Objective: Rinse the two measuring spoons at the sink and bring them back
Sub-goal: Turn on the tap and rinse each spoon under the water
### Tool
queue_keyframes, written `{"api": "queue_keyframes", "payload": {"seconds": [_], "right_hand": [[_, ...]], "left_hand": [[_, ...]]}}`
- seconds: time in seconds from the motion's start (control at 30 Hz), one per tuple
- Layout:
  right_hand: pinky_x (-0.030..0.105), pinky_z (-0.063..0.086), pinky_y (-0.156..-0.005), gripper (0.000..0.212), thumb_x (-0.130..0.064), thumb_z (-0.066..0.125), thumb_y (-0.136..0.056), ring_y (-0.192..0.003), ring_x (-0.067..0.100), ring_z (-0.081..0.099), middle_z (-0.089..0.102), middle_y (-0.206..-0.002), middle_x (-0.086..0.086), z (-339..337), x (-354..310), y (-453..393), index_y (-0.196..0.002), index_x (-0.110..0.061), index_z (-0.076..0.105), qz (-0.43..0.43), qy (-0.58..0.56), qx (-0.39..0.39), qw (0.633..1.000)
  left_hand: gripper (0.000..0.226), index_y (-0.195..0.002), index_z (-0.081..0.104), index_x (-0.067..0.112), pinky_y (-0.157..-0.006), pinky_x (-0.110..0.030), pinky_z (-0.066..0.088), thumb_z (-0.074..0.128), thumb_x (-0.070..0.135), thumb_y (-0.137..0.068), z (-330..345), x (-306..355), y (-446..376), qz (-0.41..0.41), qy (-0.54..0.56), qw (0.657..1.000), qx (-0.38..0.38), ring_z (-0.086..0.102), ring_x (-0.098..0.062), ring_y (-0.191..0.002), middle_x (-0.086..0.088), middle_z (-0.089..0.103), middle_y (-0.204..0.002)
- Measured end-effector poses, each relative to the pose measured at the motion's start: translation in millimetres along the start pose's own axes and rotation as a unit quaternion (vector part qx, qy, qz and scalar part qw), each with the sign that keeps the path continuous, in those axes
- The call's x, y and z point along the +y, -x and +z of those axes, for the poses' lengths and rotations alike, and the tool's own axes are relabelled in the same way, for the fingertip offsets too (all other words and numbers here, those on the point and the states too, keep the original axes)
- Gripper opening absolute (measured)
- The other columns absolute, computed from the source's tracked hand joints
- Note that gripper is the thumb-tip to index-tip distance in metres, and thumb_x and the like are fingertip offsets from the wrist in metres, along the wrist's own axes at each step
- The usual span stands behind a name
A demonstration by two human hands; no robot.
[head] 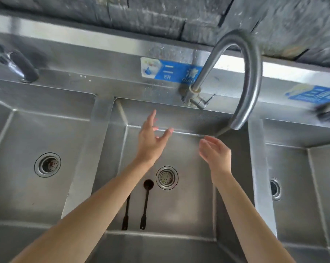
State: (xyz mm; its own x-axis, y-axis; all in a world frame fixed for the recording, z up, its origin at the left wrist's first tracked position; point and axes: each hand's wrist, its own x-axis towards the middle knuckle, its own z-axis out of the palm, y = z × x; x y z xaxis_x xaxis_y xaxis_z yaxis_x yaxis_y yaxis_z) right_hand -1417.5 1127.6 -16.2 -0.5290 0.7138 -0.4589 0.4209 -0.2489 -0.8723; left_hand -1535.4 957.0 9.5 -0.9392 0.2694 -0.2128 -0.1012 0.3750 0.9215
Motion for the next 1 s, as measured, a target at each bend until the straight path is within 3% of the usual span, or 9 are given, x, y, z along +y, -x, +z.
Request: {"api": "queue_keyframes", "payload": {"seconds": [0.1,0.23,0.3,0.47,0.6,0.67,0.8,0.93,1.0], "right_hand": [[0.048,0.064,-0.09,0.013,-0.034,0.079,-0.079,-0.091,0.011,0.075,0.081,-0.088,-0.013,-6,-40,-26,-0.089,-0.041,0.078,-0.08,0.034,0.002,0.996],[0.019,0.06,-0.077,0.053,-0.025,0.075,-0.088,-0.101,-0.014,0.07,0.067,-0.106,-0.048,4,-79,-62,-0.1,-0.075,0.063,-0.138,0.042,-0.105,0.984],[0.023,0.059,-0.081,0.057,-0.024,0.072,-0.089,-0.096,-0.02,0.067,0.062,-0.103,-0.055,13,-84,-82,-0.1,-0.078,0.059,-0.153,0.095,-0.135,0.974],[0.044,0.063,-0.09,0.027,-0.042,0.072,-0.084,-0.08,-0.019,0.069,0.071,-0.09,-0.043,27,-70,-119,-0.089,-0.068,0.068,-0.163,0.122,-0.098,0.974],[0.036,0.062,-0.083,0.021,-0.044,0.08,-0.08,-0.075,-0.014,0.071,0.074,-0.081,-0.035,31,-60,-125,-0.081,-0.062,0.07,-0.189,0.106,-0.09,0.972],[0.039,0.062,-0.087,0.016,-0.042,0.083,-0.077,-0.079,-0.005,0.074,0.076,-0.078,-0.027,32,-59,-128,-0.078,-0.053,0.071,-0.192,0.093,-0.087,0.973],[0.054,0.059,-0.092,0.015,-0.044,0.079,-0.078,-0.085,0.016,0.075,0.076,-0.081,-0.013,34,-54,-134,-0.081,-0.032,0.071,-0.213,0.11,-0.078,0.968],[0.044,0.057,-0.098,0.009,-0.058,0.066,-0.082,-0.093,0.005,0.069,0.07,-0.087,-0.04,31,-49,-132,-0.086,-0.066,0.066,-0.229,0.094,-0.125,0.961],[0.051,0.059,-0.098,0.005,-0.053,0.069,-0.083,-0.098,0.008,0.072,0.07,-0.089,-0.038,33,-44,-134,-0.086,-0.056,0.067,-0.243,0.088,-0.111,0.96]], "left_hand": [[0.07,-0.145,0.046,0.02,-0.089,-0.034,0.058,0.077,0.032,-0.084,16,37,-32,0.047,0.001,0.999,-0.011,0.057,-0.017,-0.118,-0.001,0.056,-0.141],[0.062,-0.137,0.056,0.017,-0.097,-0.041,0.053,0.078,0.032,-0.082,43,68,-77,0.093,-0.024,0.995,-0.04,0.056,-0.017,-0.122,0.001,0.057,-0.139],[0.064,-0.137,0.057,0.013,-0.102,-0.04,0.05,0.08,0.03,-0.08,56,77,-97,0.108,-0.053,0.991,-0.058,0.058,-0.018,-0.123,-0.003,0.06,-0.137],[0.021,-0.099,0.075,0.006,-0.082,-0.042,0.055,0.076,0.013,-0.079,77,77,-120,0.179,-0.127,0.974,-0.062,0.068,-0.026,-0.086,-0.008,0.076,-0.093],[0.017,-0.076,0.068,0.025,-0.06,-0.005,0.042,0.079,0.012,-0.075,75,73,-122,0.191,-0.105,0.974,-0.061,0.06,0.011,-0.064,0.024,0.063,-0.069],[0.016,-0.07,0.067,0.028,-0.06,-0.002,0.041,0.076,0.015,-0.072,74,76,-121,0.19,-0.09,0.975,-0.067,0.059,0.016,-0.062,0.028,0.06,-0.067],[0.011,-0.081,0.077,0.012,-0.077,-0.035,0.059,0.077,0.016,-0.072,71,77,-123,0.185,-0.07,0.976,-0.09,0.073,-0.015,-0.079,0.005,0.075,-0.077],[0.025,-0.061,0.061,0.041,-0.059,-0.003,0.041,0.072,0.019,-0.068,70,79,-120,0.183,-0.076,0.977,-0.08,0.058,0.016,-0.059,0.027,0.062,-0.056],[0.016,-0.063,0.069,0.03,-0.055,0.0,0.036,0.074,0.016,-0.07,72,75,-121,0.174,-0.077,0.978,-0.086,0.054,0.021,-0.057,0.026,0.056,-0.057]]}}
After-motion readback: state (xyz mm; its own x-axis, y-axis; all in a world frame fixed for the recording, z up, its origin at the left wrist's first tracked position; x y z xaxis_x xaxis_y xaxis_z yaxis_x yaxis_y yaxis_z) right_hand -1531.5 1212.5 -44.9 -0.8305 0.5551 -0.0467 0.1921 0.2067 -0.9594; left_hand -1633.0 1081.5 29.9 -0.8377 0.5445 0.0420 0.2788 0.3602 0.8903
